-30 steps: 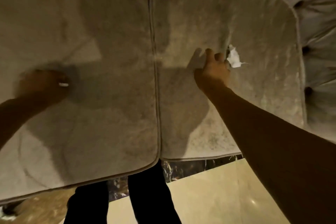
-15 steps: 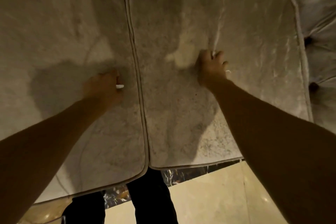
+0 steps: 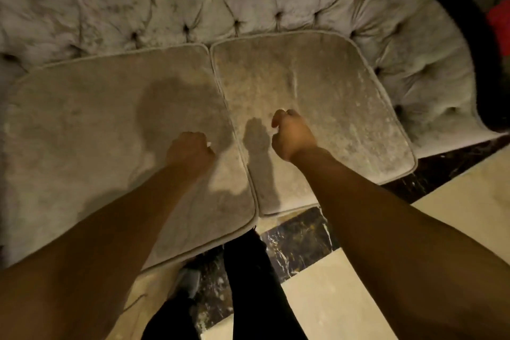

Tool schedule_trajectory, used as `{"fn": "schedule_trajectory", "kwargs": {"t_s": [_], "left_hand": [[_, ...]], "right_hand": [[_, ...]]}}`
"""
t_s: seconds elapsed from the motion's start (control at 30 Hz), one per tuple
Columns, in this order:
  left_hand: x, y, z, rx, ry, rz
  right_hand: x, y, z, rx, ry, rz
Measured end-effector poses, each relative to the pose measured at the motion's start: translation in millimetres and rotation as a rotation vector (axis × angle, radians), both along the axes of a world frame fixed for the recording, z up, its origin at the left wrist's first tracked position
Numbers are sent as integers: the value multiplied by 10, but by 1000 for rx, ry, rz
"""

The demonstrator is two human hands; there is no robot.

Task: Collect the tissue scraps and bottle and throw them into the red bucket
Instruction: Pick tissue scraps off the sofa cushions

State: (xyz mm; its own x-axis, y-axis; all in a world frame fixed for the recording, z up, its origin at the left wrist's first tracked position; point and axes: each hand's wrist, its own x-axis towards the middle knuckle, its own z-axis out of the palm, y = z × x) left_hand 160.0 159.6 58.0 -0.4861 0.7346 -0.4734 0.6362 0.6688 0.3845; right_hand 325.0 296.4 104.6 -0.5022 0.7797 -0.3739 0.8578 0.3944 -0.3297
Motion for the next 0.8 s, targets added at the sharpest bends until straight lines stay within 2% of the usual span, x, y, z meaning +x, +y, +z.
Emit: {"fn": "schedule_trajectory", "kwargs": {"t_s": [0.1, 0.2, 0.3, 0.4, 0.57, 0.8], "left_hand": [[163, -335, 752, 99, 43, -75], [363, -604, 1476, 125, 92, -225], [642, -703, 2105, 133, 194, -322], [1086, -698, 2720, 208, 322, -412], [2298, -487, 3582, 402, 403, -575], [4430, -289, 4269, 536, 344, -813]], "right_hand": [[192, -610, 791, 71, 8, -34], [523, -1202, 1482, 150, -101, -16], [896, -1548, 2019, 231, -156, -18], [1407, -1697, 2607, 287, -171, -120], [2656, -1782, 3390, 436, -188, -307], [4605, -2075, 4115, 576, -194, -485]]}}
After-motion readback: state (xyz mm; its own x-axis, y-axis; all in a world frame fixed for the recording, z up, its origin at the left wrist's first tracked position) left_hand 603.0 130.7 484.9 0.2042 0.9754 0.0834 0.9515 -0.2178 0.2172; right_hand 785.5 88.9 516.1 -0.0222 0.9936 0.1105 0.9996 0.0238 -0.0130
